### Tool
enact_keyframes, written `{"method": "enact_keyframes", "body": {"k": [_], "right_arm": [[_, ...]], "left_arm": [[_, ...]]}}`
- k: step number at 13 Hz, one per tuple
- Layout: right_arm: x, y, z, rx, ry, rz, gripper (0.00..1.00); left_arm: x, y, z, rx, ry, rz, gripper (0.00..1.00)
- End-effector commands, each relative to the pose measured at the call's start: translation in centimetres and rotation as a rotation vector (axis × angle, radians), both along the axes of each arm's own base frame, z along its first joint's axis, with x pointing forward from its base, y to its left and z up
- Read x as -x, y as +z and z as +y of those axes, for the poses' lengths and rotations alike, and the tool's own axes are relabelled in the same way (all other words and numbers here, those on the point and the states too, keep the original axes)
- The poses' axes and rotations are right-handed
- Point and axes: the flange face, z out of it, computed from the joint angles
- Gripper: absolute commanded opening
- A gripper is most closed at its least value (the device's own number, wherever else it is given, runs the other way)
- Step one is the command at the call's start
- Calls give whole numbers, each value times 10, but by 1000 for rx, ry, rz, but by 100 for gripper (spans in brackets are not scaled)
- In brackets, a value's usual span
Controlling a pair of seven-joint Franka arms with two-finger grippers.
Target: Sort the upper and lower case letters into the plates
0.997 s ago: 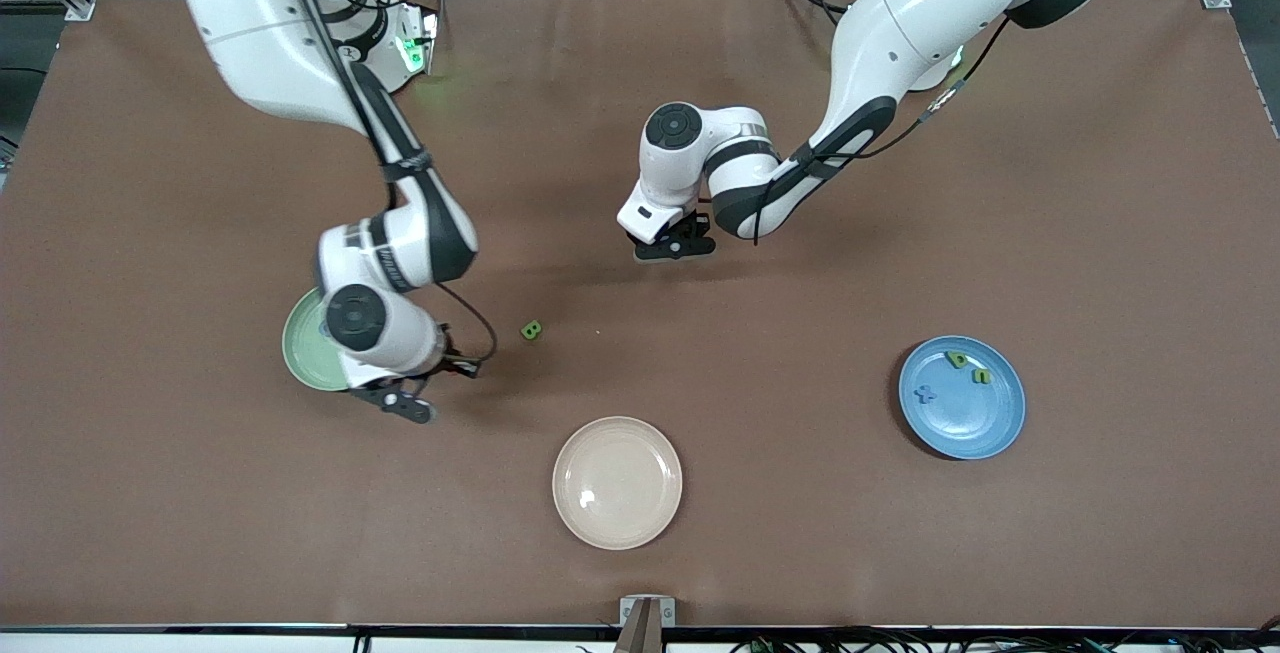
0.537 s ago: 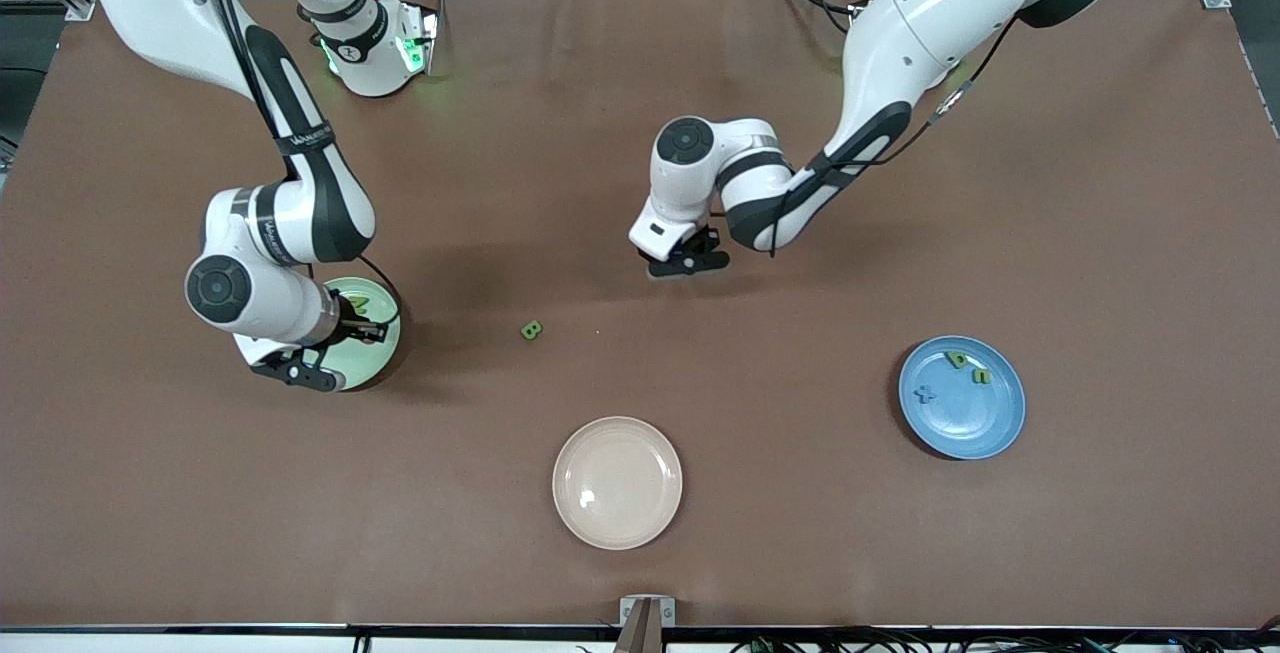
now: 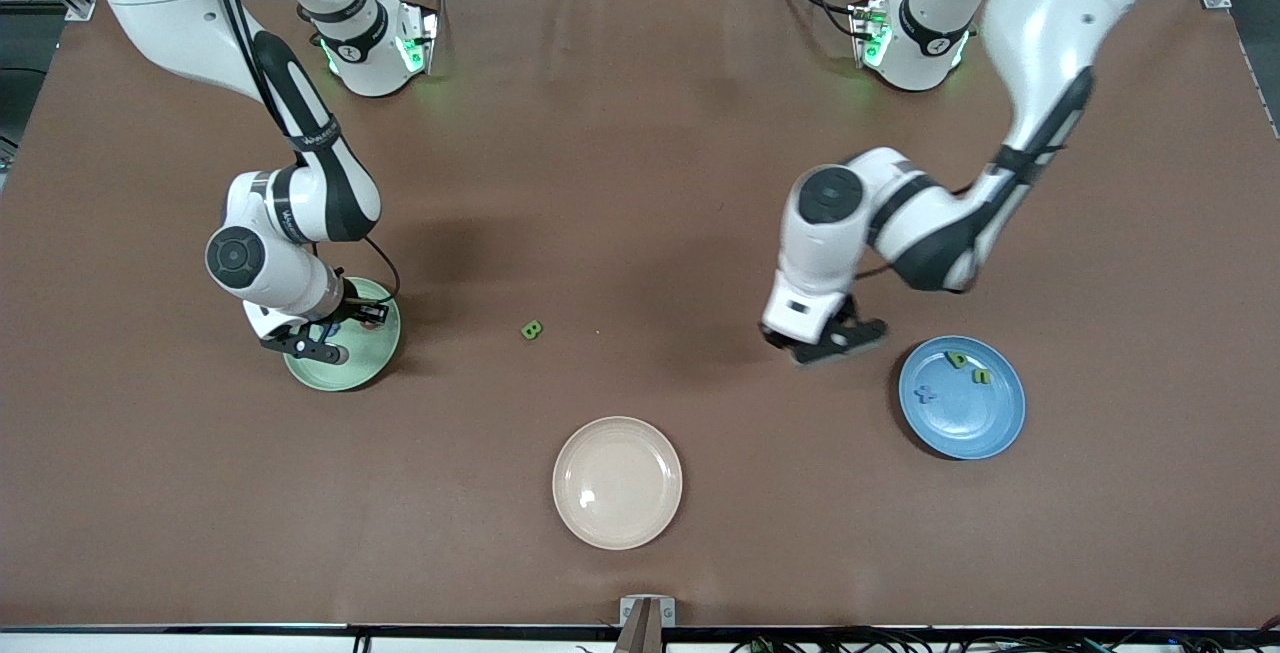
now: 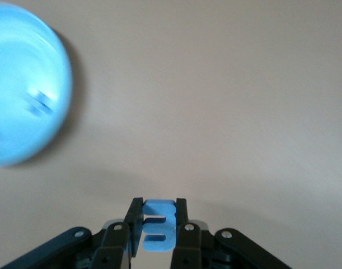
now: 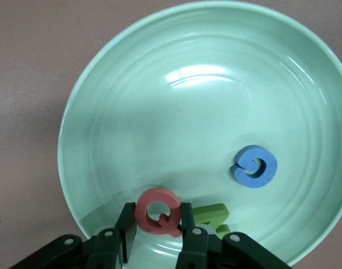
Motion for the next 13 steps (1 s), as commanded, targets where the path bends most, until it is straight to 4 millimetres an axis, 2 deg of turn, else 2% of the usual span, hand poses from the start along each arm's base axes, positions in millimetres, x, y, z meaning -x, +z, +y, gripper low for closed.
{"method": "enact_keyframes", "body": {"k": [1,2,5,7,8,9,10,11,13], "right_arm": [[0,9,-2,-4,6,-4,38],[-3,14,-1,-5,-10,18,99],[-28,52,11,-11,-5,70,100],[-41,75,30,-10,-43,69,100],[-43,82,53,-7,-65,57,100],[-42,84,75,-2,-96,43,100],[-40,87,102,-9,-131,28,100],[-37,75,135,-23,-169,16,100],[-33,54,179,-27,-237,-21,100]], "left_arm": [[-27,4,70,-25,-20,40,0],[-36,5,94,-29,-30,43,0],[-55,-7,153,-19,-22,74,5],[-60,-16,176,-9,13,88,39],[-62,-16,187,-10,26,86,51],[-65,-12,194,-9,36,78,71],[-66,-6,194,-16,38,68,100],[-66,2,192,-21,38,61,100],[-71,30,187,-46,46,55,100]]}}
